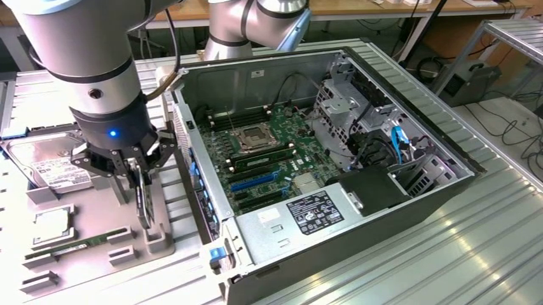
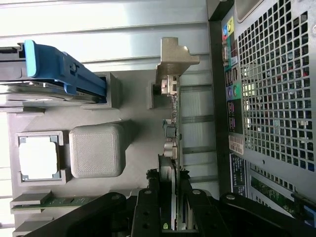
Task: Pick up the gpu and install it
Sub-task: 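Pick up the gpu and move the gpu toward the slot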
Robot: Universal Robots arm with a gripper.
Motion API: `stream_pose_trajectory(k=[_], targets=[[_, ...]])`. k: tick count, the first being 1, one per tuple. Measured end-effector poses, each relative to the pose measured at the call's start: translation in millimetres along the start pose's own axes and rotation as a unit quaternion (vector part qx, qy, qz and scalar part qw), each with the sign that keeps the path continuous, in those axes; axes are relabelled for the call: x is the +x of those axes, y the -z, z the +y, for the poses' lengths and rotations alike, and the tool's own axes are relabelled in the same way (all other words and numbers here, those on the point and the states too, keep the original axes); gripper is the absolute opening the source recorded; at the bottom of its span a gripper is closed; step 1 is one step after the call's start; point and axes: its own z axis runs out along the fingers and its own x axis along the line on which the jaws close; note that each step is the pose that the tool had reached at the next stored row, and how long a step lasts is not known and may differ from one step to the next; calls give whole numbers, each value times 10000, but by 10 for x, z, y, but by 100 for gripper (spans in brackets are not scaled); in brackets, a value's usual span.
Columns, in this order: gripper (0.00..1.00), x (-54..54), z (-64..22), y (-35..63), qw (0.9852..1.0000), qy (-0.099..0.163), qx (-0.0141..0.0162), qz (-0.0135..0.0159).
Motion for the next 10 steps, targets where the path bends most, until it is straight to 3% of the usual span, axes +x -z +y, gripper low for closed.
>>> stream_pose_trajectory(k=[10], targets=[[26, -1, 1, 41, 10000, 0, 0, 0]])
